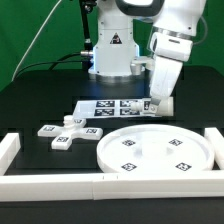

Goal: Assemble round table

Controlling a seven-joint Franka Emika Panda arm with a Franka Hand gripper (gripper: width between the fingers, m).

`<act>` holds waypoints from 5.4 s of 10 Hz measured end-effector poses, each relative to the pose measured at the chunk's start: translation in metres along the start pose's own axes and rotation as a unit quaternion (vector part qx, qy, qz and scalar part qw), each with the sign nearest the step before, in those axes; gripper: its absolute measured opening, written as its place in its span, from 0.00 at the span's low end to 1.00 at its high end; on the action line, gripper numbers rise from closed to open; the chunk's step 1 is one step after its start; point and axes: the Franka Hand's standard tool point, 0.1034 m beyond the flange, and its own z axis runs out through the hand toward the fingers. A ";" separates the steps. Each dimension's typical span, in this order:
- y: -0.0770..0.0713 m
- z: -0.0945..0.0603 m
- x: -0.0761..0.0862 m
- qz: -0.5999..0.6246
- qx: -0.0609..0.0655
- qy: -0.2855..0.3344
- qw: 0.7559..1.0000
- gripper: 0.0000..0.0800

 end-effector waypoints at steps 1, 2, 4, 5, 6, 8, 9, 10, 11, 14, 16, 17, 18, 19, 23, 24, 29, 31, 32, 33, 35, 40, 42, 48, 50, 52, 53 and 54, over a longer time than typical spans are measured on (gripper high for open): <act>0.000 -0.001 0.004 0.036 0.009 0.003 0.999 0.50; -0.001 -0.001 0.005 0.056 0.012 0.006 0.998 0.50; -0.002 -0.002 0.008 0.127 0.018 0.008 0.992 0.50; -0.003 -0.003 0.011 0.188 0.024 0.008 0.982 0.50; -0.004 -0.008 0.017 0.283 0.029 0.007 0.959 0.50; -0.006 -0.009 0.023 0.426 0.059 0.024 0.902 0.50; -0.004 -0.008 0.022 0.472 0.072 0.034 0.878 0.50; -0.006 -0.009 0.027 0.488 0.075 0.033 0.869 0.50; -0.007 -0.010 0.030 0.510 0.081 0.033 0.856 0.50; -0.007 -0.009 0.030 0.584 0.108 0.027 0.804 0.50; -0.005 -0.002 0.022 0.627 0.129 0.022 0.768 0.50; -0.004 -0.002 0.022 0.621 0.129 0.024 0.773 0.50; -0.005 -0.003 0.024 0.619 0.129 0.024 0.774 0.50; -0.006 -0.003 0.024 0.617 0.129 0.024 0.776 0.50; -0.010 0.005 0.025 0.627 0.134 0.020 0.767 0.50; -0.009 0.006 0.026 0.628 0.132 0.025 0.766 0.50; -0.009 0.006 0.025 0.638 0.129 0.037 0.758 0.50; -0.009 0.006 0.025 0.636 0.129 0.037 0.760 0.59; -0.009 0.006 0.025 0.636 0.129 0.038 0.760 0.76; -0.009 0.006 0.025 0.635 0.129 0.038 0.761 0.76; -0.009 0.006 0.025 0.634 0.129 0.038 0.762 0.81; -0.001 -0.004 0.018 0.625 0.144 0.012 0.767 0.81; 0.025 -0.021 0.014 0.625 0.162 -0.020 0.763 0.81; 0.037 -0.019 -0.002 0.592 0.253 -0.184 0.743 0.81; 0.057 -0.023 0.004 0.591 0.284 -0.231 0.719 0.81; 0.059 -0.025 0.024 0.608 0.289 -0.233 0.702 0.81; 0.056 -0.026 0.029 0.607 0.288 -0.234 0.702 0.81; 0.056 -0.025 0.028 0.607 0.289 -0.234 0.703 0.81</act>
Offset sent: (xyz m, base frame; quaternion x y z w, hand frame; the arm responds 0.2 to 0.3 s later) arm 0.0000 0.0000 0.0000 0.0000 0.0000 0.1296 0.9916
